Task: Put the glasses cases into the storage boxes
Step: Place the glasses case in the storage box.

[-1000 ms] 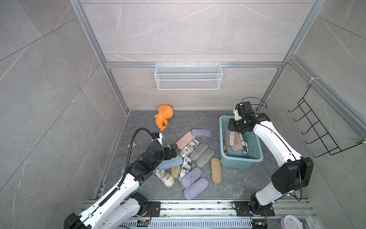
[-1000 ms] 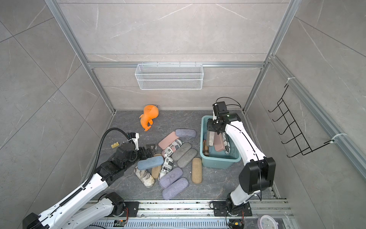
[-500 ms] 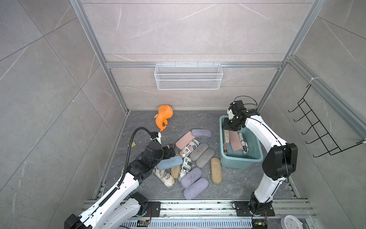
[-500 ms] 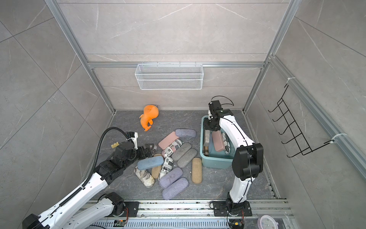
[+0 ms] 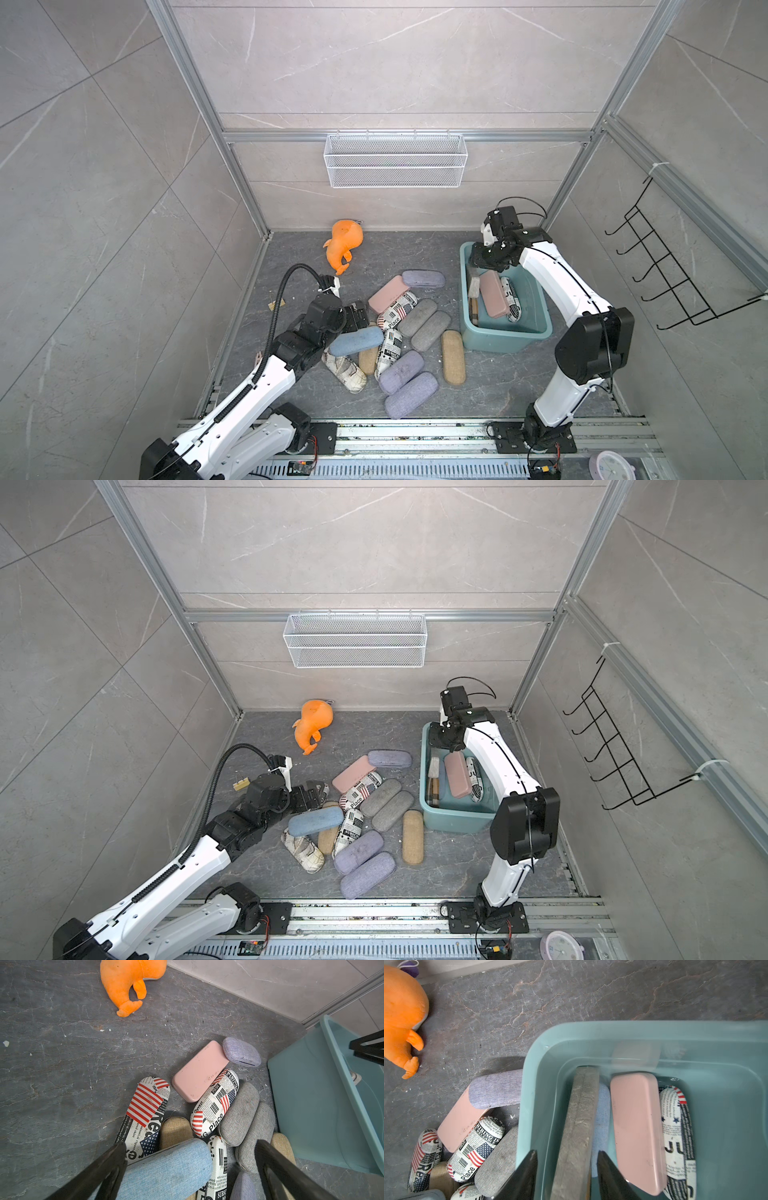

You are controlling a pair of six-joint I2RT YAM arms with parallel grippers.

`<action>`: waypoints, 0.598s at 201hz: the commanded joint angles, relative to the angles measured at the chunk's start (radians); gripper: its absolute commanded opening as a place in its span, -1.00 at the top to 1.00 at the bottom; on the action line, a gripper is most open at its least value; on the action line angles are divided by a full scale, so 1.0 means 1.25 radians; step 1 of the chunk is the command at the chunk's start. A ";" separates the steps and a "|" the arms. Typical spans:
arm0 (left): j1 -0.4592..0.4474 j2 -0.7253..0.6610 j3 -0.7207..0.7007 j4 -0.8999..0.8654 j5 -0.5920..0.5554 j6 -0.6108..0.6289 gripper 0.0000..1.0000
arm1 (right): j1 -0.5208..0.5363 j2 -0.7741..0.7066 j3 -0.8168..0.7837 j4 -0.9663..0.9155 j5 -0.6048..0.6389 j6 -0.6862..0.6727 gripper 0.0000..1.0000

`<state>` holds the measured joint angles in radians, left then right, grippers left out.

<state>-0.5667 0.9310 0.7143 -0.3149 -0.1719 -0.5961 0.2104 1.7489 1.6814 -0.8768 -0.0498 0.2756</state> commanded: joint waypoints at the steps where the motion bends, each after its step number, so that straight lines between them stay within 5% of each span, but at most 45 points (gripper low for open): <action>1: 0.004 0.011 0.027 0.007 0.014 -0.006 -0.97 | 0.012 -0.029 -0.047 -0.008 -0.006 0.010 0.15; 80: 0.008 0.026 0.015 0.017 0.012 -0.025 -0.96 | 0.013 -0.130 -0.272 0.039 0.065 0.044 0.23; 120: 0.013 0.078 0.037 -0.010 0.000 -0.049 -0.96 | 0.015 -0.166 -0.191 0.001 0.065 0.039 -0.17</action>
<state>-0.5598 0.9882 0.7147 -0.3141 -0.1551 -0.6216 0.2249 1.6005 1.3685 -0.8341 -0.0025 0.3214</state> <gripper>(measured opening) 0.981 0.550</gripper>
